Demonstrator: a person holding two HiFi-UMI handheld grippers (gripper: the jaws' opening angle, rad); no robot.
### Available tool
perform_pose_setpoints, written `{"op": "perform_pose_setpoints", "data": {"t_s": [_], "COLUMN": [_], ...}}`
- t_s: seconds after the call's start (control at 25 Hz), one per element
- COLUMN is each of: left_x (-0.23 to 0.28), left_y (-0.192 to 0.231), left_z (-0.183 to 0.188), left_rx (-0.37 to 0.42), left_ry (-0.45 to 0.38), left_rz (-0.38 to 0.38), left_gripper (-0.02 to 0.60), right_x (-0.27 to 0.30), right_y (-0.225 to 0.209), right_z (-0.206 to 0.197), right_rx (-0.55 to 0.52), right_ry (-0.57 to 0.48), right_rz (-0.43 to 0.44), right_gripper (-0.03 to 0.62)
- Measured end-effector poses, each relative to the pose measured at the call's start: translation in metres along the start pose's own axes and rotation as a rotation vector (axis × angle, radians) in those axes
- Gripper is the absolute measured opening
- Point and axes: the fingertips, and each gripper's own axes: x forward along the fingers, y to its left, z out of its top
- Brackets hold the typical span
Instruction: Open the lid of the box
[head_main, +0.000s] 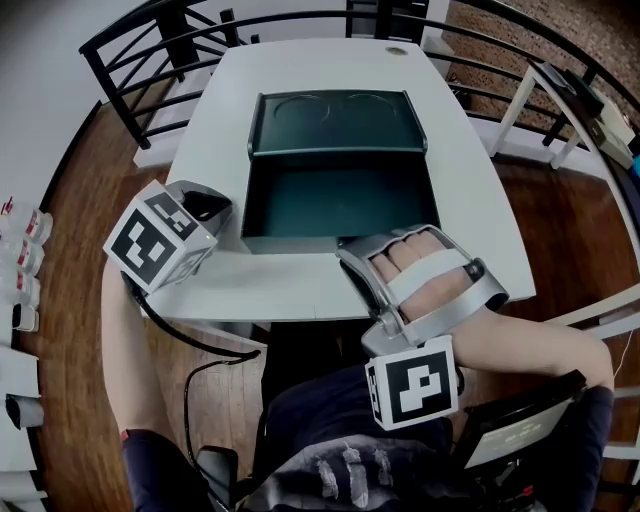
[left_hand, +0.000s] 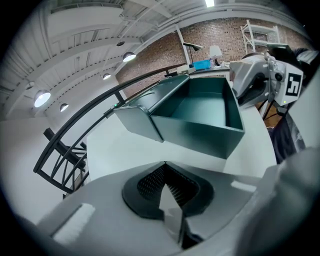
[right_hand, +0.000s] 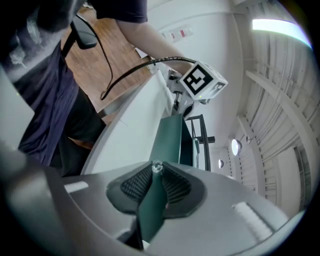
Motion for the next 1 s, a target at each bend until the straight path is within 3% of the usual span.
{"op": "perform_pose_setpoints", "data": {"t_s": [0.44,0.84,1.0], "left_x": [0.002,0.000,0.003], "left_y": [0.001,0.003,0.003], "left_z": [-0.001,-0.004,-0.006], "left_rx": [-0.020,0.002,0.004], "left_ry": [0.004,0.036,0.051], "left_rz": [0.001,0.028,0.024], "left_gripper": [0.017,0.017,0.017], "right_x": [-0.006,-0.032,-0.028], "right_y": [0.004,-0.013,-0.049], "right_z": [-0.006,-0.006,-0.031], "right_rx": [-0.040,-0.077,-0.012], "right_ry": [0.043,0.037,0.068], "right_rz": [-0.009,-0.088,-0.166], "right_gripper": [0.068,0.069,0.066]}}
